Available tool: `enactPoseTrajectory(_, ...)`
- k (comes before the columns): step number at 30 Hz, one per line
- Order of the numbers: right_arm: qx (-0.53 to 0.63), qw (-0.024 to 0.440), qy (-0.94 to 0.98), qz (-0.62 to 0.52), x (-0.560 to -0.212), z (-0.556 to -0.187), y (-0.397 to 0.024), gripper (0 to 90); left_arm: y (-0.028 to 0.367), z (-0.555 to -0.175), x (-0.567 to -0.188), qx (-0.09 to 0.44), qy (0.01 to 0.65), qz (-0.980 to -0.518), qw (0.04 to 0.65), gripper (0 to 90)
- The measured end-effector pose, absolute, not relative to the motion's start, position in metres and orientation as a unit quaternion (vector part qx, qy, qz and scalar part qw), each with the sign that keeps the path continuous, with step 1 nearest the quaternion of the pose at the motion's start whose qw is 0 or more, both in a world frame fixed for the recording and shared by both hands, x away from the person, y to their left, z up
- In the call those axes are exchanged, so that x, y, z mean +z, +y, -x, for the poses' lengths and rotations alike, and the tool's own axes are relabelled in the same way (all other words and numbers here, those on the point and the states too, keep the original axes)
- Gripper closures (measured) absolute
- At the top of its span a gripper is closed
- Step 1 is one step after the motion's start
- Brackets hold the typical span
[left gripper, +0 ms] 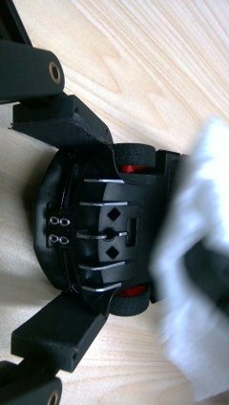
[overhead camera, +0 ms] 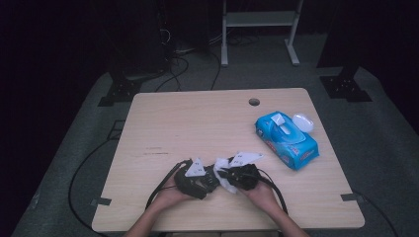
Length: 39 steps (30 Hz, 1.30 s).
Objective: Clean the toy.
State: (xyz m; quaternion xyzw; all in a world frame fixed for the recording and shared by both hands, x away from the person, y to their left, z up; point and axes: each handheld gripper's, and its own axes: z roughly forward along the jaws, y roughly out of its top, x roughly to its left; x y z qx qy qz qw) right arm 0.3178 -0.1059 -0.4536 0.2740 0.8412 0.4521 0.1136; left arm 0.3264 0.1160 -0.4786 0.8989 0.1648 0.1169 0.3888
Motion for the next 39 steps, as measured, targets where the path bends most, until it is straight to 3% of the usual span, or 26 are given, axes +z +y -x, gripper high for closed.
enactPoseTrajectory(8, 0.441, 0.136, 0.838, -0.292, -0.456, -0.321, -0.114, 84.7, 0.115, -0.327, -0.479, 0.115, 0.168, -0.897, 0.392, 23.0)
enactPoseTrajectory(14, 0.449, 0.118, 0.837, -0.289, -0.456, -0.317, -0.108, 84.7, 0.113, -0.326, -0.477, 0.115, 0.168, -0.893, 0.402, 22.9)
enactPoseTrajectory(17, 0.468, 0.087, 0.838, -0.267, -0.456, -0.312, -0.096, 84.5, 0.112, -0.325, -0.478, 0.119, 0.164, -0.895, 0.397, 24.1)
enactPoseTrajectory(25, 0.455, 0.112, 0.839, -0.276, -0.457, -0.317, -0.103, 84.6, 0.113, -0.326, -0.477, 0.12, 0.166, -0.894, 0.399, 24.2)
enactPoseTrajectory(39, 0.461, 0.1, 0.835, -0.285, -0.457, -0.315, -0.101, 84.6, 0.113, -0.325, -0.478, 0.127, 0.167, -0.897, 0.389, 24.4)
